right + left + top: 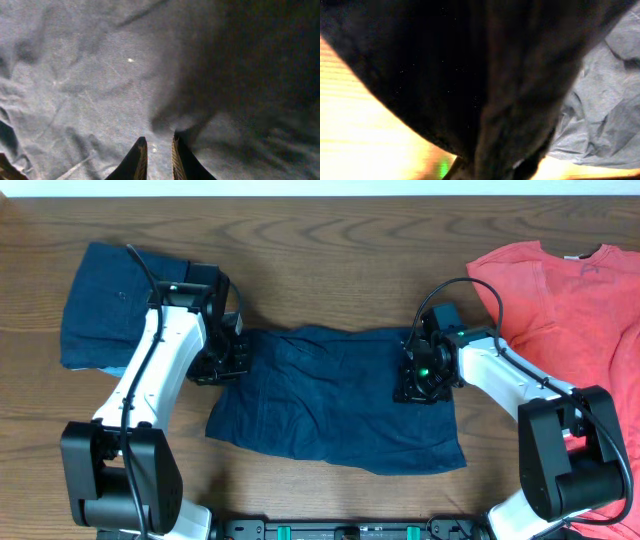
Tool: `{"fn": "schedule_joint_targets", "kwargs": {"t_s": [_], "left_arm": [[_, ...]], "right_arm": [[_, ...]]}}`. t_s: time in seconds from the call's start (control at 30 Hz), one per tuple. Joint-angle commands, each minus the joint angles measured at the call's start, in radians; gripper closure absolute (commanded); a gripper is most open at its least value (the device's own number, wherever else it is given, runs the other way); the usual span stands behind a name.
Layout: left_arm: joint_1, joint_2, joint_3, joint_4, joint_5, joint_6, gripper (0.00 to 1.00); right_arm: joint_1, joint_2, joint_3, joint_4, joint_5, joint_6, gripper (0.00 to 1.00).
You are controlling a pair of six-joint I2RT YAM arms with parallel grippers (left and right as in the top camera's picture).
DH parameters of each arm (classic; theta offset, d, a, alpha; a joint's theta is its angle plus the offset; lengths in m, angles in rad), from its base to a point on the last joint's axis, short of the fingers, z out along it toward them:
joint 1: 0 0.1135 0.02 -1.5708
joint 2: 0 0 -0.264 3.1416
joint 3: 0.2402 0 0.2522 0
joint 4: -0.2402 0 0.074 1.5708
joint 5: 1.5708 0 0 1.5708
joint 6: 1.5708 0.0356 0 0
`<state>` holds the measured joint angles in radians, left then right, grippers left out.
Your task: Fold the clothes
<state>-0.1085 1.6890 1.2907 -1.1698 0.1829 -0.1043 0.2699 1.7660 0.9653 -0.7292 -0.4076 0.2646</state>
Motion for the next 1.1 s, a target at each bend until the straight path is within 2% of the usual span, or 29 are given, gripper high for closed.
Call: {"fn": "schedule_joint_targets", "kwargs": {"t_s": [0.0,0.2,0.37,0.6,0.8,1.07], "left_arm": [[0.001,-0.010,0.004,-0.016,-0.024,0.007,0.94],[0.001,-0.023,0.167,-0.198,-0.107,0.029,0.93],[0.000,-0.023,0.342,-0.316,-0.150,0.042,0.94],[0.000,-0.023,0.394,-0.326,-0.138,0.044,0.94],[-0.002,-0.023,0.394,-0.326,-0.125,0.044,0.94],[-0.002,-0.023,0.431,-0.333,-0.035,0.043,0.94]], "right_arm": [[0.009,-0.021,-0.005,-0.004,0.015,0.008,0.85],[-0.073,-0.066,0.028,-0.033,0.014,-0.098,0.80],[-0.127,-0.097,0.036,-0.059,-0.001,-0.101,0.84],[-0.061,-0.090,0.006,-0.036,-0.001,-0.093,0.86],[0.023,-0.090,-0.035,0.025,0.000,-0.084,0.84],[0.052,-0.090,-0.165,0.157,0.000,0.006,0.89]]}}
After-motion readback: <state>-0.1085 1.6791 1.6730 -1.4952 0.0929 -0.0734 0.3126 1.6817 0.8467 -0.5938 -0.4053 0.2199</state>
